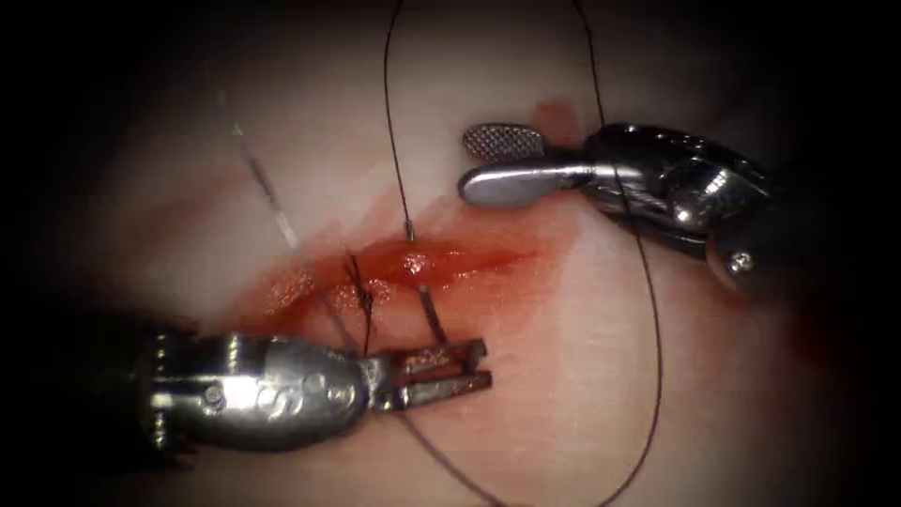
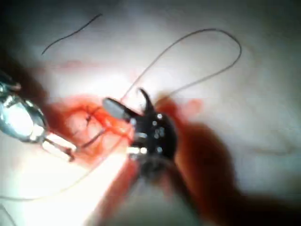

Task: Wound Closure

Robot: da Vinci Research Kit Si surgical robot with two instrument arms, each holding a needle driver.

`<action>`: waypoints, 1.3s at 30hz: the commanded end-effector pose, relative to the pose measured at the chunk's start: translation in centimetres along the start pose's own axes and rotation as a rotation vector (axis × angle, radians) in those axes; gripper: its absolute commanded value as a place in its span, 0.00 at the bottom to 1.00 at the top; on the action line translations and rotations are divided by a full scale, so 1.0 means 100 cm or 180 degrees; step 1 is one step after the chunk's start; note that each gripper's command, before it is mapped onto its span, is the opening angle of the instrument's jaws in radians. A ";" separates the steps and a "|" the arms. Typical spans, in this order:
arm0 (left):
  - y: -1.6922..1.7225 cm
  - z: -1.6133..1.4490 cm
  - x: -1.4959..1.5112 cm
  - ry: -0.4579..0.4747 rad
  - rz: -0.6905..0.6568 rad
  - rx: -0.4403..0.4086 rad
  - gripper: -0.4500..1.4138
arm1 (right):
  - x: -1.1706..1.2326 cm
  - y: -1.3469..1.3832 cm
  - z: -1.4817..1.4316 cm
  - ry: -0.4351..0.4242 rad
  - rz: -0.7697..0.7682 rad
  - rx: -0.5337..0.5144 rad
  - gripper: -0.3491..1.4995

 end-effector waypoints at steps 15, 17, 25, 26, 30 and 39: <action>0.0046 0.0020 0.0021 -0.0010 -0.0499 -0.0516 0.00 | -0.0019 -0.0011 -0.0004 -0.0192 0.0247 0.0199 0.78; 0.0040 0.0015 0.0024 -0.0051 -0.0471 -0.0434 0.00 | -0.0024 -0.0016 -0.0004 -0.0242 0.0247 0.0250 0.78; 0.0012 -0.0011 0.0042 -0.0220 0.0249 -0.0038 0.00 | -0.0031 -0.0043 -0.0011 -0.0340 0.0276 0.0368 0.80; 0.0012 -0.0011 0.0042 -0.0220 0.0249 -0.0038 0.00 | -0.0031 -0.0043 -0.0011 -0.0340 0.0276 0.0368 0.80; -0.0013 -0.0025 0.0066 -0.0251 0.0503 0.0130 0.00 | -0.0028 -0.0059 -0.0011 -0.0356 0.0306 0.0386 0.77; -0.0056 -0.0056 0.0124 -0.0341 0.0724 0.0341 0.00 | -0.0024 -0.0064 -0.0010 -0.0298 0.0322 0.0361 0.74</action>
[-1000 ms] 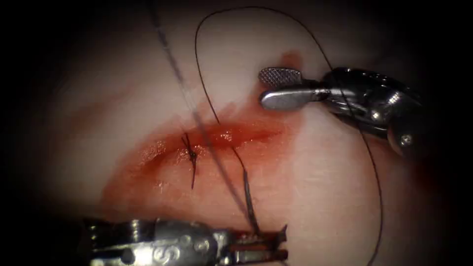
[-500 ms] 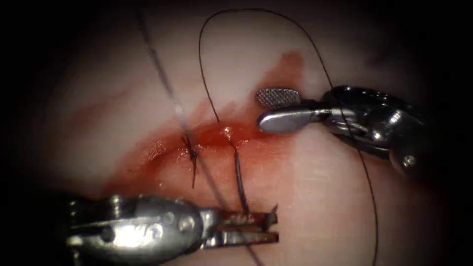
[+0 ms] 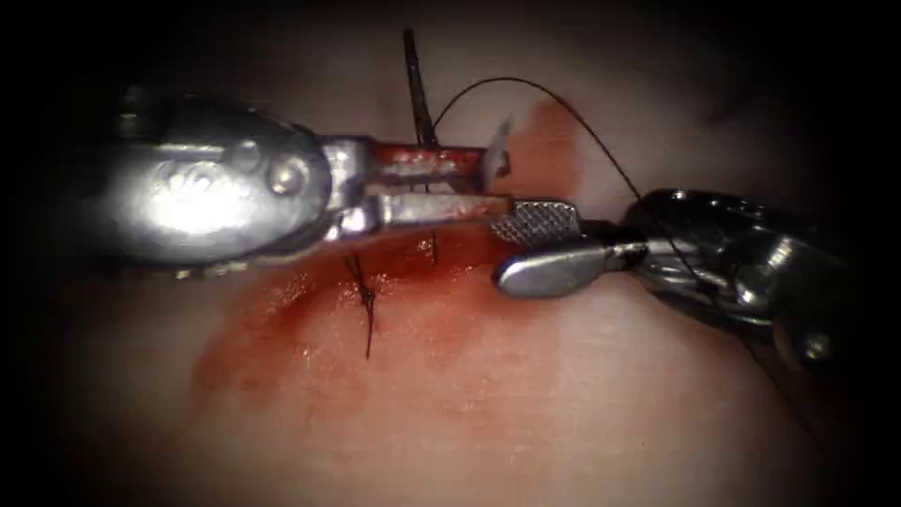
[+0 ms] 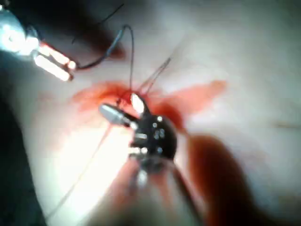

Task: Wound Closure

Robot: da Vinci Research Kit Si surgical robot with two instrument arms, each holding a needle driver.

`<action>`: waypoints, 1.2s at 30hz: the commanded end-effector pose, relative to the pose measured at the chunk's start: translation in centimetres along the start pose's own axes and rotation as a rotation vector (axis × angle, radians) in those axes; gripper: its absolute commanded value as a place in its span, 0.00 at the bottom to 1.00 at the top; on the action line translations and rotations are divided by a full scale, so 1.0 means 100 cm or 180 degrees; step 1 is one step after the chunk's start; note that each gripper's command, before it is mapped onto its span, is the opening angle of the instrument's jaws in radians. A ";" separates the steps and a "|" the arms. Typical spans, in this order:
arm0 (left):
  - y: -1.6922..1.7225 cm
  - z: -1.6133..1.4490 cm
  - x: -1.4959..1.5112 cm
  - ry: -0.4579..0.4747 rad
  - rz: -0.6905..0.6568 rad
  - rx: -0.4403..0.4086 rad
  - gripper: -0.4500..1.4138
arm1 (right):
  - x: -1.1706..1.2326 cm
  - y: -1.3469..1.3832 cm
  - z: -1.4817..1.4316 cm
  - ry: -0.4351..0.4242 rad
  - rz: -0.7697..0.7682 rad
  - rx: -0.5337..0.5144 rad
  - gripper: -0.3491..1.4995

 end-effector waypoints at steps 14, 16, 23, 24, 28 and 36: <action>0.0066 0.0032 -0.0045 -0.0015 0.0180 -0.0150 0.00 | -0.0004 0.0019 -0.0005 0.0267 0.0543 0.0228 0.61; 0.0075 0.0034 -0.0051 -0.0021 0.0228 -0.0179 0.00 | -0.0009 0.0025 -0.0005 0.0248 0.0559 0.0258 0.61; 0.0087 0.0031 -0.0056 -0.0021 0.0256 -0.0202 0.00 | -0.0038 0.0036 0.0002 -0.0043 0.0600 0.0342 0.55; 0.0089 0.0031 -0.0056 -0.0021 0.0259 -0.0203 0.00 | -0.0042 0.0036 0.0005 -0.0073 0.0611 0.0335 0.55; 0.0098 0.0031 -0.0061 -0.0043 0.0284 -0.0222 0.00 | -0.0051 0.0038 0.0023 -0.0132 0.0589 0.0347 0.54; 0.0117 0.0044 -0.0084 -0.0081 0.0314 -0.0278 0.00 | -0.0037 0.0031 0.0040 -0.0085 0.0627 0.0317 0.43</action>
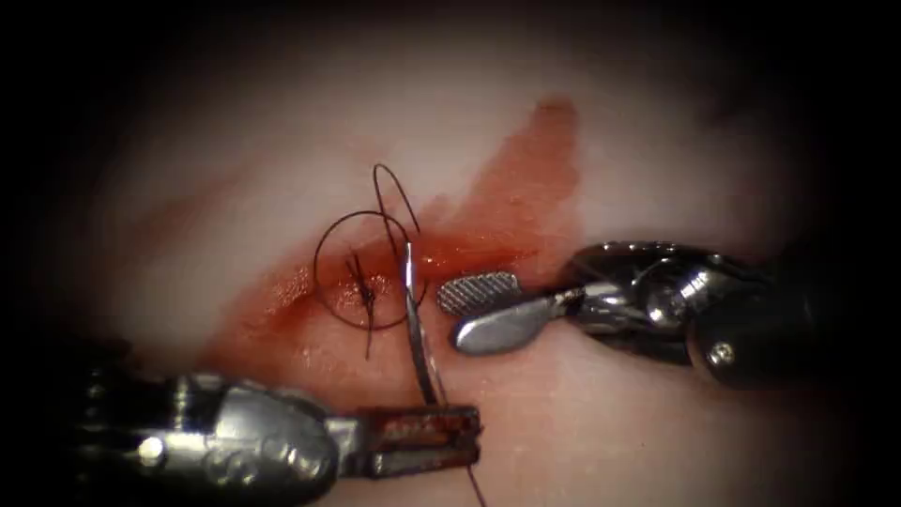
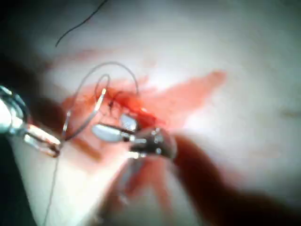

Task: Wound Closure

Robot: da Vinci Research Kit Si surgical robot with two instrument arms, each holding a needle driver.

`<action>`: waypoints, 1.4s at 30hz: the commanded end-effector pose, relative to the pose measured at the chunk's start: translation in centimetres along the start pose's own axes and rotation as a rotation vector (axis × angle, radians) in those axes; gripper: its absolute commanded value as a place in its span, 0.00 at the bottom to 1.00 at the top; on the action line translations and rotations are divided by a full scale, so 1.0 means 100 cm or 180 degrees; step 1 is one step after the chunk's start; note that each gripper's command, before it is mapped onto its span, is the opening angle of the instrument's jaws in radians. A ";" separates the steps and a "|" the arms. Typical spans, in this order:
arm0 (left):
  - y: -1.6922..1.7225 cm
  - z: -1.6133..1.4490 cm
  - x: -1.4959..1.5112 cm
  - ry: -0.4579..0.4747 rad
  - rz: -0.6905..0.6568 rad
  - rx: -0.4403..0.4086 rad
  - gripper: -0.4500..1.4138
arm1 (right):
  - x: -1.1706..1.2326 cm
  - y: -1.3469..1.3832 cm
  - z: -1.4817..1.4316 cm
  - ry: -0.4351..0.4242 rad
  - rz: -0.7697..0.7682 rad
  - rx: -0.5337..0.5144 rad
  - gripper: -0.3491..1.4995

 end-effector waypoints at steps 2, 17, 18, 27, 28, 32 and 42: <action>0.0005 0.0010 -0.0005 -0.0002 0.0007 -0.0020 0.00 | 0.0002 0.0002 0.0008 0.0051 0.0008 -0.0014 0.38; 0.0005 0.0010 -0.0004 -0.0014 0.0009 -0.0037 0.00 | -0.0001 0.0002 0.0016 0.0144 0.0234 0.0122 0.35; 0.0005 0.0011 -0.0004 -0.0014 0.0008 -0.0037 0.00 | -0.0001 0.0002 0.0017 0.0145 0.0234 0.0122 0.35; 0.0006 0.0012 -0.0001 -0.0023 0.0003 -0.0039 0.00 | -0.0004 0.0004 0.0022 0.0102 0.0233 0.0043 0.42; 0.0006 0.0011 0.0000 -0.0022 0.0001 -0.0040 0.00 | -0.0006 0.0006 0.0021 0.0071 0.0232 0.0013 0.44; 0.0007 0.0011 0.0002 -0.0022 -0.0002 -0.0041 0.00 | -0.0009 0.0010 0.0021 0.0044 0.0240 -0.0023 0.54; 0.0007 0.0013 0.0002 -0.0032 -0.0021 -0.0042 0.00 | -0.0016 0.0003 0.0039 -0.0078 0.0318 0.0134 0.51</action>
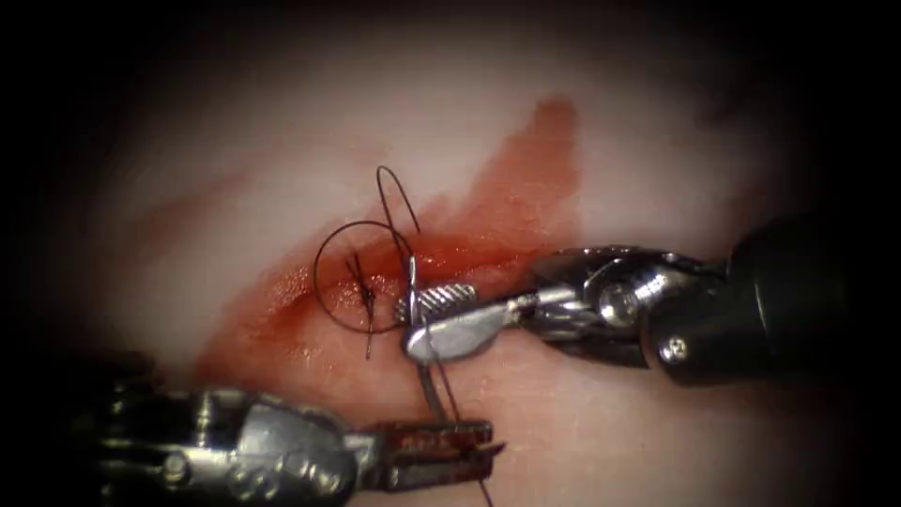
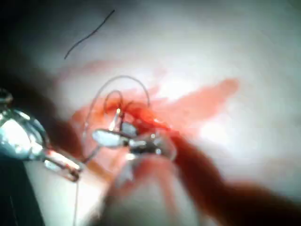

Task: Wound Closure

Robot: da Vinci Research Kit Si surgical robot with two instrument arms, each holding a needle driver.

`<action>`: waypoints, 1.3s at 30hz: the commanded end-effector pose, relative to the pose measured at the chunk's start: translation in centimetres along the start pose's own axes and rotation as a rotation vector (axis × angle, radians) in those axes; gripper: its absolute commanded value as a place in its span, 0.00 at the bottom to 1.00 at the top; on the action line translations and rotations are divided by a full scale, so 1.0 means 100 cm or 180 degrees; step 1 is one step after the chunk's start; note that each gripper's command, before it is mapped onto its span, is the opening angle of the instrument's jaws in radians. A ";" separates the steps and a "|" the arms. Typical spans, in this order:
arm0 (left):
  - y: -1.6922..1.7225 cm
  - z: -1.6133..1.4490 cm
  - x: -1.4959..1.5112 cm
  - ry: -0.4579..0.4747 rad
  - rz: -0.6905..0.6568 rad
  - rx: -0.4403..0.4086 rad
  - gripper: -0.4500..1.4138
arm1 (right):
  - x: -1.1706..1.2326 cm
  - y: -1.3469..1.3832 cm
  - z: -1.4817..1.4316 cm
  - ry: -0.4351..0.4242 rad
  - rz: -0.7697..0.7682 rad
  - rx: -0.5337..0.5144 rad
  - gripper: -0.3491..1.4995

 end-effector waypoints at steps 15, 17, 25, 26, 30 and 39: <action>0.0005 0.0009 -0.0002 0.0002 0.0015 -0.0006 0.00 | 0.0001 0.0003 0.0008 0.0029 0.0079 0.0076 0.00; 0.0005 0.0009 -0.0002 0.0002 0.0014 -0.0006 0.00 | 0.0006 0.0002 0.0005 0.0121 0.0049 0.0012 0.00; -0.0014 0.0004 0.0018 0.0084 -0.0061 -0.0053 0.65 | 0.0015 0.0002 -0.0008 0.0180 -0.0133 -0.0048 0.00; -0.0018 -0.0002 0.0026 0.0102 -0.0081 -0.0085 0.76 | 0.0019 0.0004 -0.0011 0.0222 -0.0210 -0.0072 0.00; -0.0020 -0.0011 0.0031 0.0132 -0.0109 -0.0144 0.79 | 0.0026 0.0007 -0.0018 0.0310 -0.0344 -0.0125 0.00; -0.0025 -0.0031 0.0020 0.0182 -0.0215 -0.0267 0.74 | 0.0048 0.0008 -0.0039 0.0537 -0.0801 -0.0283 0.00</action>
